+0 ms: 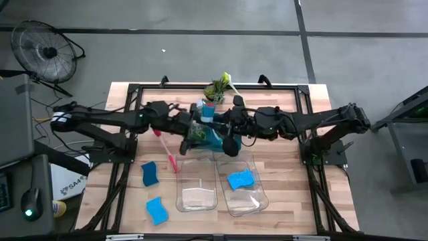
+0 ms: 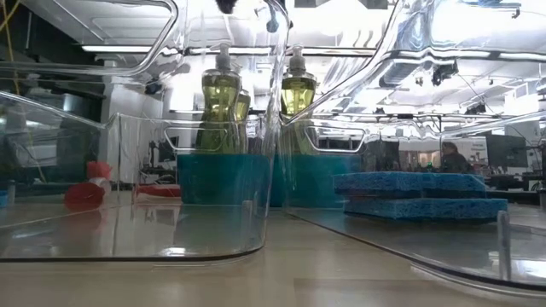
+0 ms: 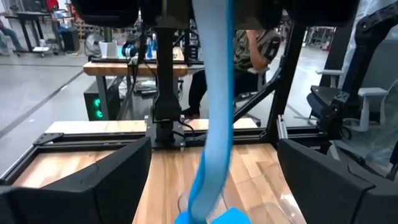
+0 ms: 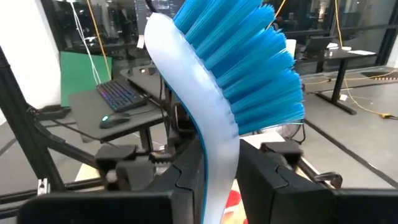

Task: Pick & Place Kitchen Sink Supplies
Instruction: Put the blue dish brush into the left transparent bin

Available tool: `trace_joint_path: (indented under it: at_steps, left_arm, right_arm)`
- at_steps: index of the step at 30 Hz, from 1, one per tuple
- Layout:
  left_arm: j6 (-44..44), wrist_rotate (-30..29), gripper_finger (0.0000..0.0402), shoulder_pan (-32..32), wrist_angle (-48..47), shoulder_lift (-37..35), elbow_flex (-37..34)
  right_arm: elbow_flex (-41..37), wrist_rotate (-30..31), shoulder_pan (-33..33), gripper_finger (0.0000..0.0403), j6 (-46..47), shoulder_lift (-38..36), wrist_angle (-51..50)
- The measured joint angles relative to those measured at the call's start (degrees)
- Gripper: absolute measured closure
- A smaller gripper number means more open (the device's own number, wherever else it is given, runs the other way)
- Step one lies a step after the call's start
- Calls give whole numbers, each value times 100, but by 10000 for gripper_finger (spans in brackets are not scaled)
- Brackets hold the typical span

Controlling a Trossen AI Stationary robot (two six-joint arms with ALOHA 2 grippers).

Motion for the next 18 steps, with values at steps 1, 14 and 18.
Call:
trace_joint_path:
  at_steps: [1, 14, 18]
  left_arm:
    - [-2, 9, 57, 0, 3, 110, 107]
    - [31, -1, 146, 11, -5, 588, 562]
    - [22, 4, 212, 11, -24, 588, 562]
  right_arm:
    - [0, -13, -19, 336, -14, 0, 6]
    - [0, -83, -59, 336, -189, -2, -15]
    - [0, -59, -57, 336, -188, -5, -20]
